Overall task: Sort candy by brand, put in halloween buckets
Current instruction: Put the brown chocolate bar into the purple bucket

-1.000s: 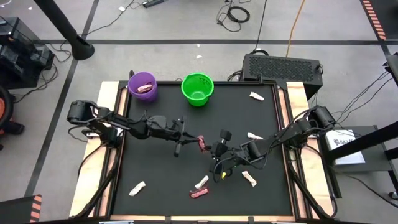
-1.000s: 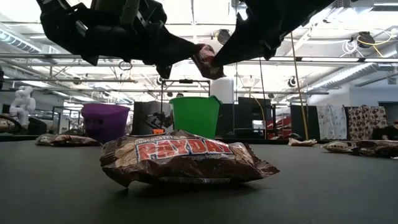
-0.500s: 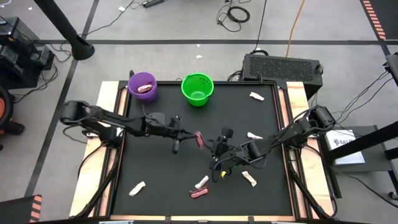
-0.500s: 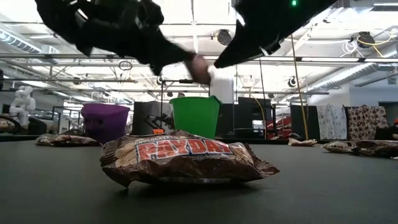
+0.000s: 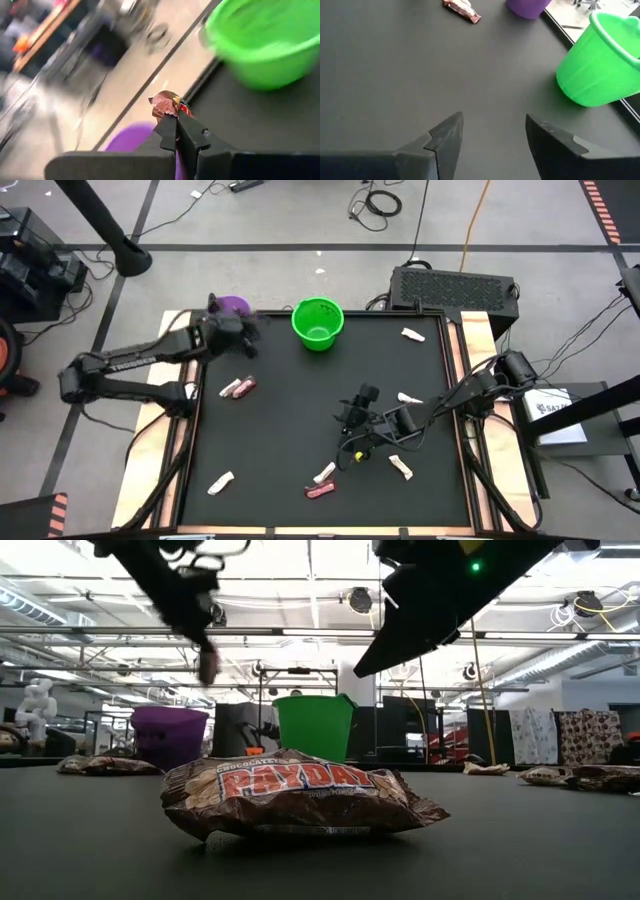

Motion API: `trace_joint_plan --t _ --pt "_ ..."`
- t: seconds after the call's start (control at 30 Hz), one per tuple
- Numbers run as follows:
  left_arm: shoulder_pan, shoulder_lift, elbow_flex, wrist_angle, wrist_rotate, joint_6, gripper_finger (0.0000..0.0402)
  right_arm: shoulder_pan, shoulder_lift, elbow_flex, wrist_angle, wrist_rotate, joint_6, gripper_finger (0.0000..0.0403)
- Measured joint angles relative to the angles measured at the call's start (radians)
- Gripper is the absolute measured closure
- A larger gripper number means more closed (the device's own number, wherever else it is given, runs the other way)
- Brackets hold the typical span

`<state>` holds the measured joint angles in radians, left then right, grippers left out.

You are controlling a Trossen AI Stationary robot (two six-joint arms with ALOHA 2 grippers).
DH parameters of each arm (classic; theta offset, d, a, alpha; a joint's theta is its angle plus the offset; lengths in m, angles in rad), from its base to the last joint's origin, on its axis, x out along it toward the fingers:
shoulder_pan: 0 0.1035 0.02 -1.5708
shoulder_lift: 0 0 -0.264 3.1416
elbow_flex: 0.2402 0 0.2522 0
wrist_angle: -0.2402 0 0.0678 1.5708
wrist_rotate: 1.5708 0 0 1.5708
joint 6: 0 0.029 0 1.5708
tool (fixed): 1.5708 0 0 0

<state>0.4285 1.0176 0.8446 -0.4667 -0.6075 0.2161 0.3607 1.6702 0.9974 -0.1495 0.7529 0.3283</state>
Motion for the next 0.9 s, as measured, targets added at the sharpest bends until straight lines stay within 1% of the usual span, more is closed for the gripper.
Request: trace_joint_plan --t 0.07,0.17,0.2,0.27,0.37,0.43,0.6,0.73,0.8,0.9 --pt "0.103 0.003 0.006 -0.048 0.0 0.002 0.0401 0.0 0.0 0.0 0.0 0.0 0.0 0.0196" --pt "0.249 0.02 0.006 -0.057 0.005 0.004 0.0401 0.0 0.0 0.0 -0.002 -0.001 0.0 0.0198" --pt "0.288 0.026 0.006 -0.057 0.023 0.006 0.0401 0.0 0.0 0.0 -0.002 -0.001 0.0 0.0199" --pt "0.357 0.044 0.006 -0.045 0.087 0.01 0.0401 0.0 0.0 0.0 -0.003 -0.001 0.0 0.0199" --pt "0.434 0.085 0.006 -0.028 0.209 0.008 0.0401 0.0 0.0 0.0 -0.003 -0.001 0.0 0.0199" --pt "0.463 0.124 0.006 -0.025 0.242 0.008 0.0401 0.0 0.0 0.0 -0.003 -0.001 0.0 0.0199" --pt "0.488 0.216 0.006 -0.002 0.248 0.027 0.0401 0.001 0.0 0.0 -0.016 -0.003 0.028 0.02" --pt "0.486 0.254 0.006 0.043 0.256 0.027 0.0385 0.001 0.0 0.0 -0.031 -0.03 0.035 0.02" --pt "0.486 0.266 0.006 0.041 0.291 0.027 0.0371 0.001 0.0 0.0 -0.038 -0.046 0.037 0.02" --pt "0.485 0.272 0.006 0.032 0.376 0.026 0.0347 0.001 0.0 0.0 -0.047 -0.052 0.038 0.02"
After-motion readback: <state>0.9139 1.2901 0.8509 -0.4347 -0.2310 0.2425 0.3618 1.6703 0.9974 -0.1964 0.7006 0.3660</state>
